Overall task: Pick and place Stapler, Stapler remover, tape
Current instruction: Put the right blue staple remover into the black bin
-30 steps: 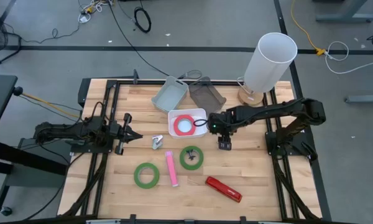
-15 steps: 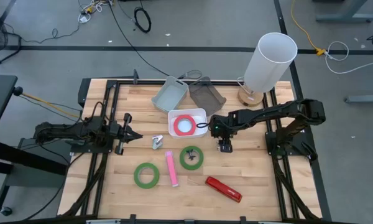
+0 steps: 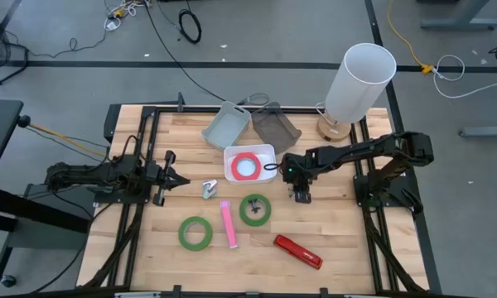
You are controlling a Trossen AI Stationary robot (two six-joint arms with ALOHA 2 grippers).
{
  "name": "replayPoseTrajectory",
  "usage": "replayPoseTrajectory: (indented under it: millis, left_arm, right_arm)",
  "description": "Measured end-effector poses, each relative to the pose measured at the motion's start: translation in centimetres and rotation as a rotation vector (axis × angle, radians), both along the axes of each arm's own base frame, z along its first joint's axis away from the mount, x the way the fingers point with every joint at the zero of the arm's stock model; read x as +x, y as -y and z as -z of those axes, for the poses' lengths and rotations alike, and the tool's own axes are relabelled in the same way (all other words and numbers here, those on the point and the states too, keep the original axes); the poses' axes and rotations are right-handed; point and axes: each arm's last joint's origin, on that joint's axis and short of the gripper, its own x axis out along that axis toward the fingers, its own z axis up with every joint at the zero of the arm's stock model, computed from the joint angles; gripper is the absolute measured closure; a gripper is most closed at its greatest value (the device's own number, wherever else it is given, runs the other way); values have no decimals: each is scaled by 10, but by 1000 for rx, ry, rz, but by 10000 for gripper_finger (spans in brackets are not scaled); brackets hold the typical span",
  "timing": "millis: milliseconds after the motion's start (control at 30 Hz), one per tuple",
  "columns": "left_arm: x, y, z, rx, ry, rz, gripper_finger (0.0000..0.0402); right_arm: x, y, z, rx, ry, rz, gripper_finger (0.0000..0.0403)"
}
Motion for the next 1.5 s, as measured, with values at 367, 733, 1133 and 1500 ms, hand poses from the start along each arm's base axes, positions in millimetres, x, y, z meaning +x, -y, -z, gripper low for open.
replayPoseTrajectory:
  millis: [367,733,1133,1500]
  left_arm:
    - [0,0,0,0,0,0,394]
    - [0,0,0,0,0,0,394]
    - [0,0,0,0,0,0,394]
    - [0,0,0,0,0,0,394]
  right_arm:
    - [1,6,0,-2,14,24,348]
    - [3,6,-1,-1,33,24,398]
    - [3,6,-4,7,56,60,399]
    - [-2,6,-34,-8,200,72,401]
